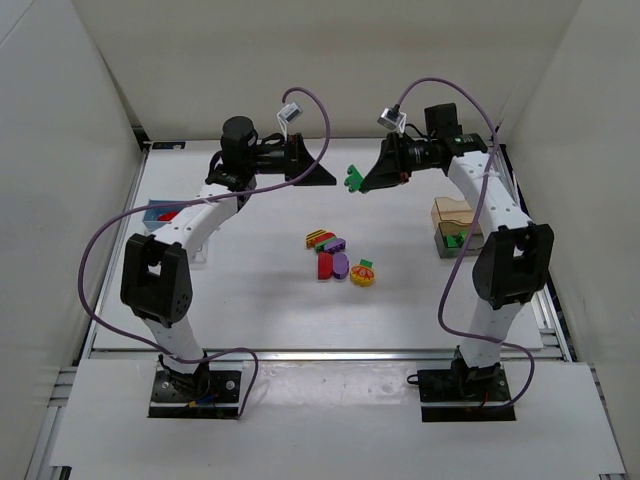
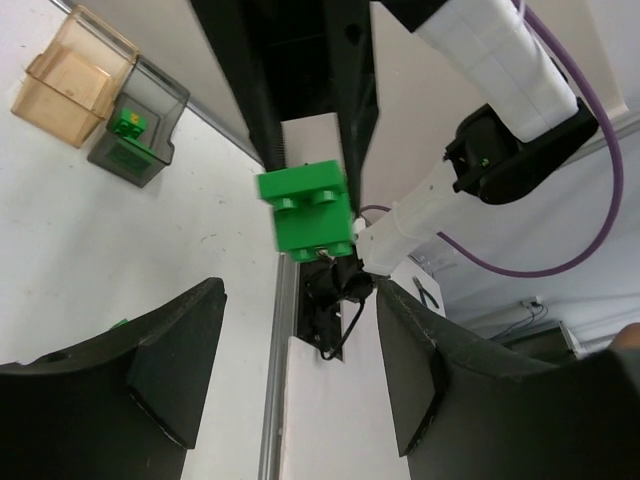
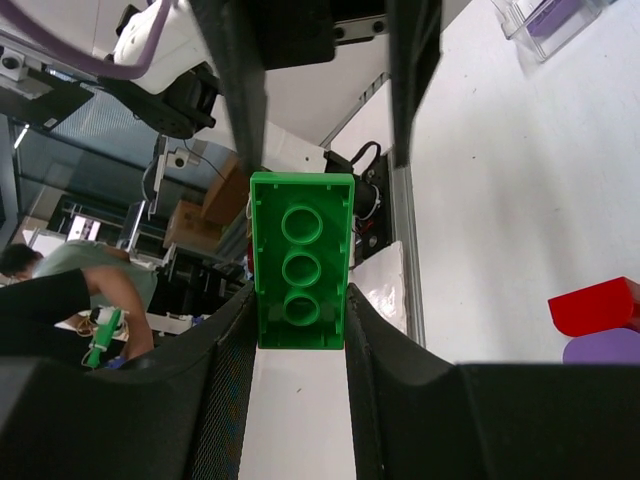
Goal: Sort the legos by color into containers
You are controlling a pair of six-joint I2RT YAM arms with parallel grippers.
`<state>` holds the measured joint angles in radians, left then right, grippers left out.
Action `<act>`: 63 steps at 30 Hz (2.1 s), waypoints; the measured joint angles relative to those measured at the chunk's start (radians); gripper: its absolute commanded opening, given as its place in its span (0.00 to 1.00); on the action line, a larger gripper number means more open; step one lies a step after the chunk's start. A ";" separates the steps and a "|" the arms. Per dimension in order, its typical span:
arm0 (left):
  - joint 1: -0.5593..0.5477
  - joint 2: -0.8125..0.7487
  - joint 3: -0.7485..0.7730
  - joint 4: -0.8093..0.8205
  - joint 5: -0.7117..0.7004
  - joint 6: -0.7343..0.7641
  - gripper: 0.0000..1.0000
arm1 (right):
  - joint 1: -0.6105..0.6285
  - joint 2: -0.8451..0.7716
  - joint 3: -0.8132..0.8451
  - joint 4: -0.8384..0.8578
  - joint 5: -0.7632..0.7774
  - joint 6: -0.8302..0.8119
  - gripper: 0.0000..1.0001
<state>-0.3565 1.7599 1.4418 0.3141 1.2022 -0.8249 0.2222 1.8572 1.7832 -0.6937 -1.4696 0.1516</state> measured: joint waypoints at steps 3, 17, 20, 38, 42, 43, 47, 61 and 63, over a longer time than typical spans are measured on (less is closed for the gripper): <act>-0.010 0.000 0.004 0.008 0.015 -0.003 0.73 | 0.000 0.014 0.000 0.019 0.000 0.013 0.00; -0.030 0.000 0.005 0.016 0.040 -0.002 0.75 | 0.015 0.018 0.006 0.073 0.000 0.051 0.00; -0.030 0.002 0.005 0.016 0.040 -0.001 0.74 | 0.021 0.018 0.006 0.072 0.000 0.048 0.00; -0.034 0.063 0.056 0.024 0.060 -0.003 0.60 | 0.047 0.018 0.006 0.041 0.009 -0.010 0.00; -0.038 0.066 0.063 0.024 0.063 -0.003 0.60 | 0.048 0.018 0.007 0.039 0.009 -0.013 0.00; -0.040 0.066 0.063 0.024 0.063 -0.003 0.60 | 0.048 0.019 0.009 0.039 0.008 -0.013 0.00; -0.048 0.067 0.065 0.024 0.062 -0.003 0.55 | 0.053 0.031 0.024 0.039 0.008 -0.013 0.00; -0.056 0.068 0.055 0.025 0.063 -0.001 0.18 | 0.045 0.039 0.044 -0.015 0.029 -0.082 0.00; -0.057 0.065 0.033 0.035 0.051 0.002 0.17 | 0.037 0.039 0.045 -0.032 0.046 -0.095 0.00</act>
<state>-0.4137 1.8248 1.4750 0.3489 1.2530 -0.8230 0.2588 1.8957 1.8278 -0.7258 -1.4235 0.0563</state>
